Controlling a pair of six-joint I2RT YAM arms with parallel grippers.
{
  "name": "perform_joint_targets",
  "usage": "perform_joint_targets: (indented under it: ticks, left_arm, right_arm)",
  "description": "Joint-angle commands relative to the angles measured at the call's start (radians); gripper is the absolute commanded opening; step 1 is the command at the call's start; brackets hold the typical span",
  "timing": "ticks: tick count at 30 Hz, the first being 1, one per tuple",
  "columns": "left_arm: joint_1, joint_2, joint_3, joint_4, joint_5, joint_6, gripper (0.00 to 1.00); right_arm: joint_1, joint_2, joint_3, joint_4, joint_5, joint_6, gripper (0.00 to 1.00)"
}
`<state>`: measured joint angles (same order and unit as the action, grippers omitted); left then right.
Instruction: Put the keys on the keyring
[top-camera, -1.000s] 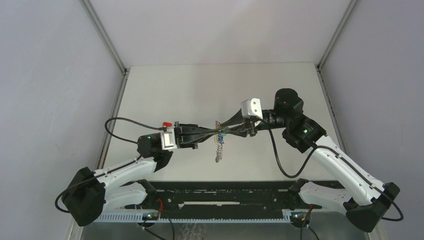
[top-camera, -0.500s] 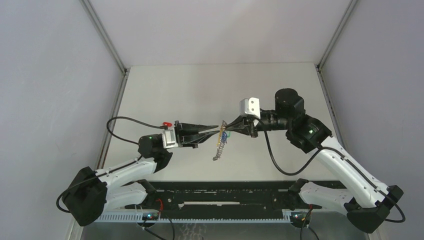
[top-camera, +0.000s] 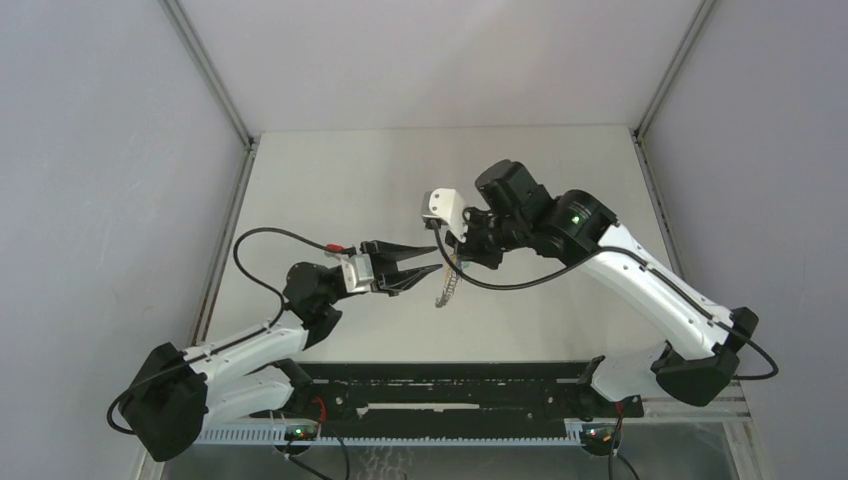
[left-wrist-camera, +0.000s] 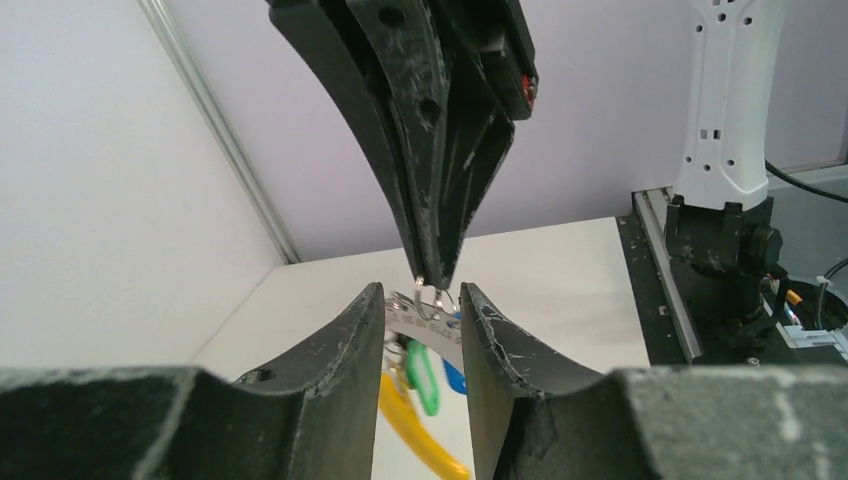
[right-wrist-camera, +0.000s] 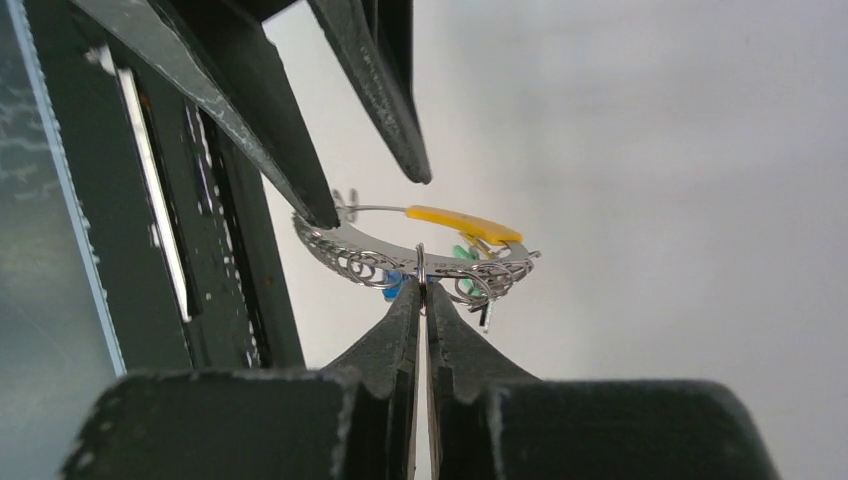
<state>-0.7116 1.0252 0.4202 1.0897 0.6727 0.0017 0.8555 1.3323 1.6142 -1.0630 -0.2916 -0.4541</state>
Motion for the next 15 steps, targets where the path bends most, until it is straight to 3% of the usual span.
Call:
perform_joint_targets:
  ticks: [1,7,15]
  left_arm:
    - [0.004,0.018,-0.026,0.006,-0.004,0.028,0.38]
    - [0.004,0.095,-0.037,0.063,0.012,-0.002,0.39]
    - [0.004,0.193,-0.039,0.258,0.042,-0.094,0.39]
  right_arm:
    - [0.049,0.033,0.092,-0.121,0.163,-0.001,0.0]
    - [0.097,0.097,0.182,-0.193,0.211,-0.02,0.0]
    - [0.145,0.161,0.25,-0.261,0.266,-0.048,0.0]
